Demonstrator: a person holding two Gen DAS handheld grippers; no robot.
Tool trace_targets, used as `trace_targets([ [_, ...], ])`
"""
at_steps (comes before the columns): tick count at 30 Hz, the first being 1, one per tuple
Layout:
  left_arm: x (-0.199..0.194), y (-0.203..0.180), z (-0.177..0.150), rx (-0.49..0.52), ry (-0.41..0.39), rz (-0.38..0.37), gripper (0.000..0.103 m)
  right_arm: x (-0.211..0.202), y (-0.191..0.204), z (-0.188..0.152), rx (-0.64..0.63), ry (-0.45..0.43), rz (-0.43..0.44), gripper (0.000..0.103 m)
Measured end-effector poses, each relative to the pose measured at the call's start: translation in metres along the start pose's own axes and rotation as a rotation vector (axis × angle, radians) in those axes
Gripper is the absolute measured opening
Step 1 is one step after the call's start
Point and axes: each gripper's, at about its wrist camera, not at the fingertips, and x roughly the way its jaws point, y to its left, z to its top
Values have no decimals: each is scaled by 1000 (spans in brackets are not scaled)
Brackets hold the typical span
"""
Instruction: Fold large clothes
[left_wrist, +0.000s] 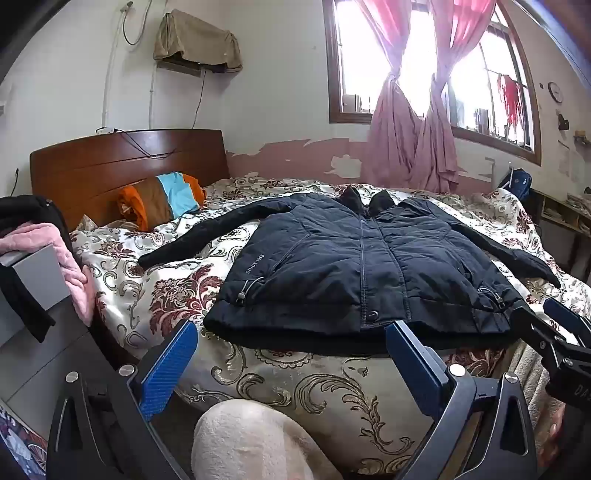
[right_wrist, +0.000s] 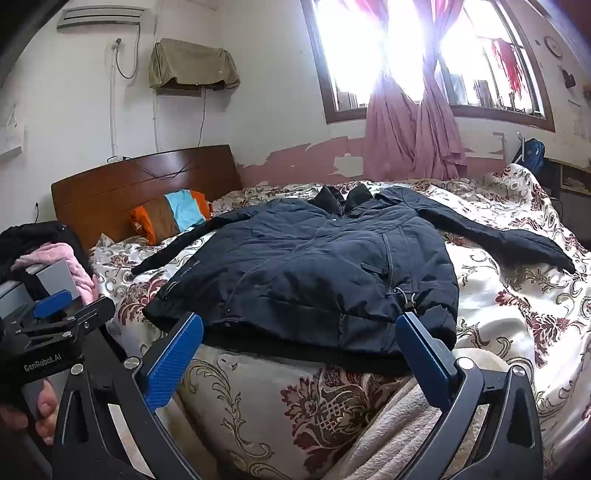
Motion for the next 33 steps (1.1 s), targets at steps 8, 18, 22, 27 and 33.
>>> trace_targets([
  [8, 0, -1, 0, -1, -2, 4, 103, -1, 1, 2, 2, -6, 2, 102],
  [18, 0, 0, 0, -4, -1, 3, 103, -3, 3, 2, -1, -13, 5, 102],
  [22, -3, 3, 0, -5, -2, 3, 103, -3, 3, 2, -1, -14, 6, 102],
  [27, -4, 0, 4, -7, -5, -2, 103, -4, 3, 1, -3, -13, 9, 102],
  [33, -2, -1, 0, -3, -4, 0, 103, -4, 4, 2, -3, -12, 7, 102],
])
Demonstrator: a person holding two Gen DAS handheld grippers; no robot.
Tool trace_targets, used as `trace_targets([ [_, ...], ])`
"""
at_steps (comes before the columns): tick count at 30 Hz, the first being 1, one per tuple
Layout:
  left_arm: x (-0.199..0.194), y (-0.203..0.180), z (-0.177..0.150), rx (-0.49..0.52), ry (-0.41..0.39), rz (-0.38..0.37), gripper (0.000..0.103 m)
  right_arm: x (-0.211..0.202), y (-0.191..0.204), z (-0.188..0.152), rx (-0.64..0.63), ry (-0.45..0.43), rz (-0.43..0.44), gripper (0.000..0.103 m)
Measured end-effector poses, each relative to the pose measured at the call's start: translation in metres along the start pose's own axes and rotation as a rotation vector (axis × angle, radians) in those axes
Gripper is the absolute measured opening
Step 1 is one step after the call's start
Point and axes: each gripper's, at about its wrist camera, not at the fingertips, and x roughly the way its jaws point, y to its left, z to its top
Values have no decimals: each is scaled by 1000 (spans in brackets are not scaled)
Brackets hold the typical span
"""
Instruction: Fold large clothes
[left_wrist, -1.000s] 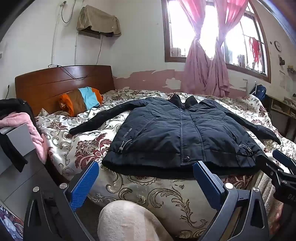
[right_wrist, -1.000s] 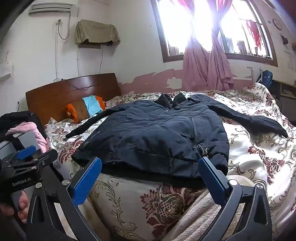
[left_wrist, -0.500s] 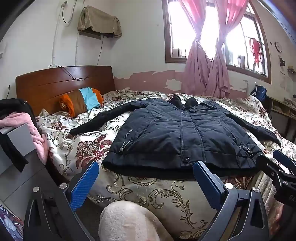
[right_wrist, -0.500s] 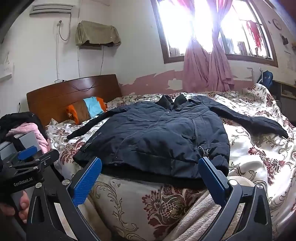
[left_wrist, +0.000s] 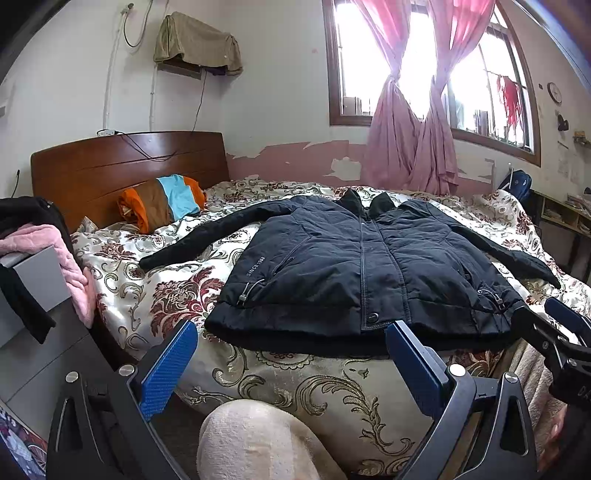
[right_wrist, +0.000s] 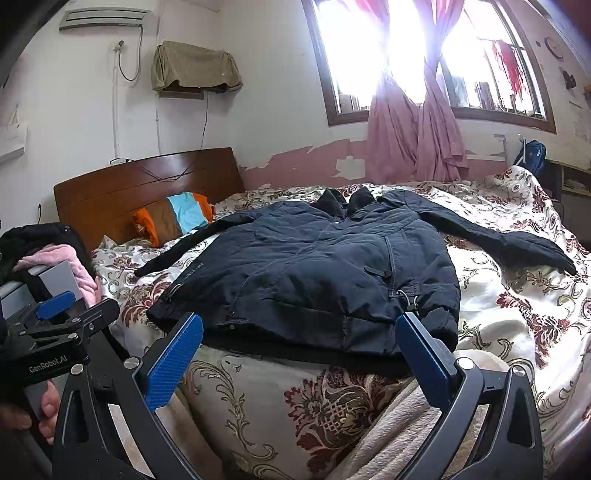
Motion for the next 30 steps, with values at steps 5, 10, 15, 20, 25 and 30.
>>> trace_targets([
  [5, 0, 0, 0, 1, -2, -1, 103, -1, 0, 0, 1, -1, 0, 102],
  [10, 1, 1, -1, -2, -1, 1, 103, -1, 1, 0, 0, -2, 2, 102],
  [15, 1, 1, -1, -2, -1, 1, 103, 0, 0, 0, 7, -2, 3, 102],
  [20, 5, 3, 0, 7, 16, 11, 103, 1, -4, 2, 19, 0, 1, 102],
  [25, 22, 1, 19, 1, 111, 37, 103, -3, -19, 20, 55, -6, -64, 102],
  [30, 40, -13, 46, 33, 172, 64, 103, -2, -79, 44, 180, 6, -164, 102],
])
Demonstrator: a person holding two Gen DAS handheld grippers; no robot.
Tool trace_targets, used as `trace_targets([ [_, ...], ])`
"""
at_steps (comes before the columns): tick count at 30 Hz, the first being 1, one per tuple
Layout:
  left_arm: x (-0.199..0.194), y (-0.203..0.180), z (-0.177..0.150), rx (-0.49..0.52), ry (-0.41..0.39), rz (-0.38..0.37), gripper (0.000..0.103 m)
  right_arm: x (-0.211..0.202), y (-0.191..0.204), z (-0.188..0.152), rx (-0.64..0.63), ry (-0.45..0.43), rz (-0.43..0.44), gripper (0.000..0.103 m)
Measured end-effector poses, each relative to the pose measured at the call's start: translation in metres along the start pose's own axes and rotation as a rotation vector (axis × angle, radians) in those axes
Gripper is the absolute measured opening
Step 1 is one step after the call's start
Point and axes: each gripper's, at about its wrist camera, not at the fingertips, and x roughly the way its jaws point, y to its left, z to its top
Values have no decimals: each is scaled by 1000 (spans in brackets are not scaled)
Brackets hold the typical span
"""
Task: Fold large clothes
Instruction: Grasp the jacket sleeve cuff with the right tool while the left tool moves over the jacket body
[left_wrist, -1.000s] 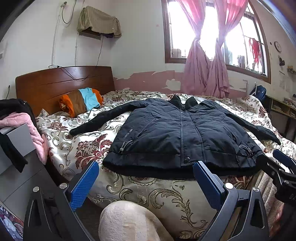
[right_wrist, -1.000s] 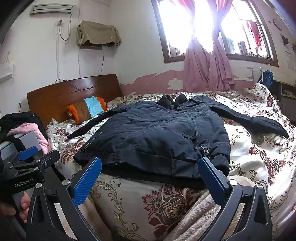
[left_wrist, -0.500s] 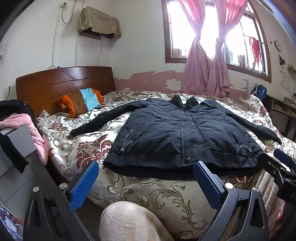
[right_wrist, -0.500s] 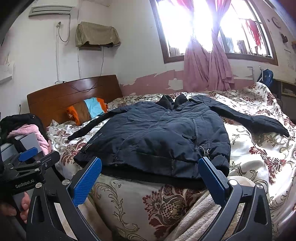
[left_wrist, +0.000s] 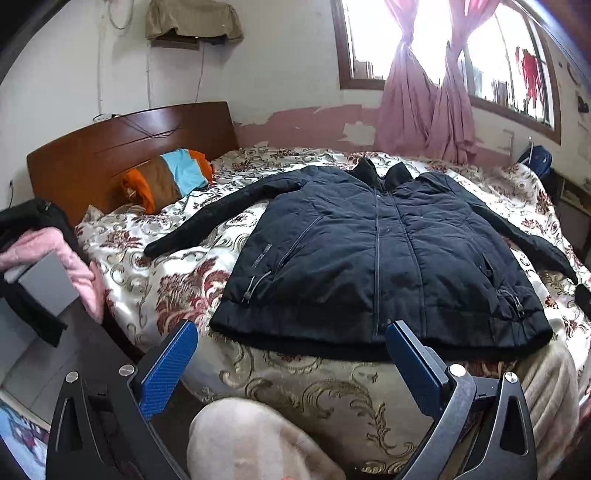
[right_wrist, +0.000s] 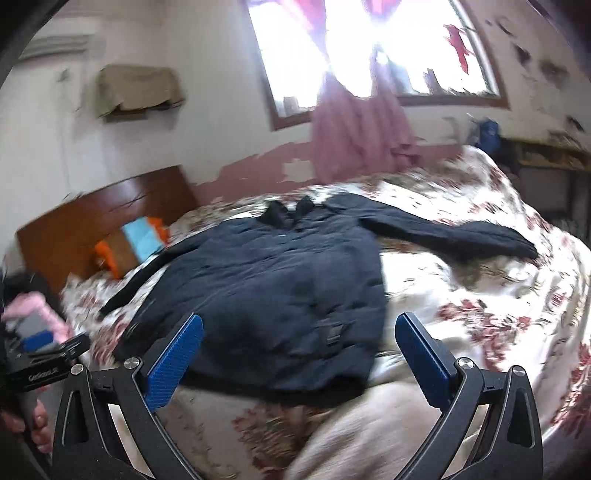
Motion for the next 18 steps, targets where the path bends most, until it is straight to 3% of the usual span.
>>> trace_targets([
  [3, 17, -17, 18, 35, 12, -26, 103, 27, -49, 17, 56, 62, -34, 102],
  [6, 43, -38, 37, 63, 56, -71, 103, 60, -100, 33, 71, 135, -123, 102],
  [8, 61, -55, 52, 69, 68, -121, 103, 77, -129, 43, 108, 152, -148, 102],
  [12, 96, -90, 80, 96, 72, -185, 103, 118, -201, 59, 299, 169, -158, 102],
  [18, 163, -154, 129, 164, 41, -241, 103, 187, -260, 69, 445, 208, -238, 102],
])
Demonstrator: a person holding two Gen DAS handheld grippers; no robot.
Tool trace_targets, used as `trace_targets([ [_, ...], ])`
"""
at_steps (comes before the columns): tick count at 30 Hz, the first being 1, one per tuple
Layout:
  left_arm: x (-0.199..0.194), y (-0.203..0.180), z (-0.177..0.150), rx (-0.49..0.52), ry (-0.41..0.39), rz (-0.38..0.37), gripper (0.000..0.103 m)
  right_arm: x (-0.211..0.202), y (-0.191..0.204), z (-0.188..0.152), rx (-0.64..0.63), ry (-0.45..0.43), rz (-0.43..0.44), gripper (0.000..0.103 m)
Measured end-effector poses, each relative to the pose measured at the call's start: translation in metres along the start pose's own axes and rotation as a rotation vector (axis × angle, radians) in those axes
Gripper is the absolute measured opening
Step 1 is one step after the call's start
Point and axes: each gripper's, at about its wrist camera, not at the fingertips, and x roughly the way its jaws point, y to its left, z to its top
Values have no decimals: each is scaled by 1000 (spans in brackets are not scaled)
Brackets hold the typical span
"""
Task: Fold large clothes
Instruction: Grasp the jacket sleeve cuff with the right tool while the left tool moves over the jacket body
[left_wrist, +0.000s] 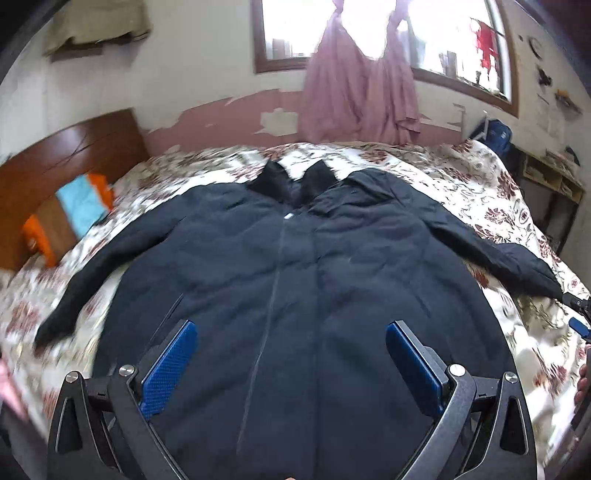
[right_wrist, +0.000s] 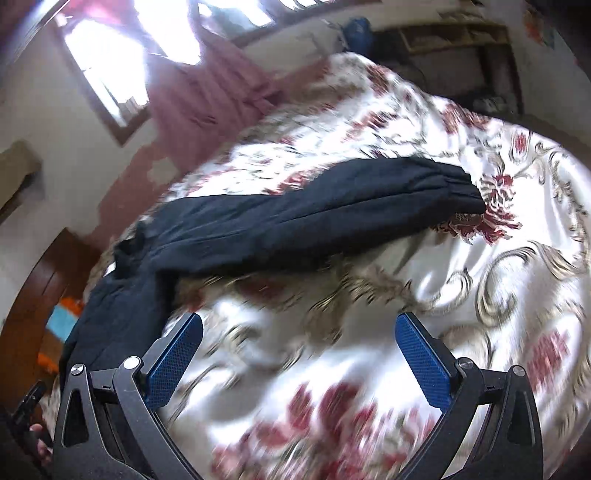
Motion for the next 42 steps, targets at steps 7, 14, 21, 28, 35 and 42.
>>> trace_targets([
  [7, 97, -55, 65, 76, -24, -169, 103, 64, -26, 30, 247, 3, 24, 102],
  [14, 173, -107, 101, 22, 28, -341, 103, 87, -38, 35, 413, -100, 39, 71],
  [21, 246, -148, 100, 61, 222, -434, 103, 99, -58, 43, 486, -173, 19, 14],
  [28, 257, -148, 93, 47, 257, -448, 103, 67, -15, 91, 288, -277, -6, 7],
  [35, 206, -44, 86, -117, 243, -530, 103, 24, 122, 124, -195, -451, -3, 7],
  [42, 137, 110, 27, -272, 107, -447, 103, 26, 294, 83, -636, -452, 120, 7],
])
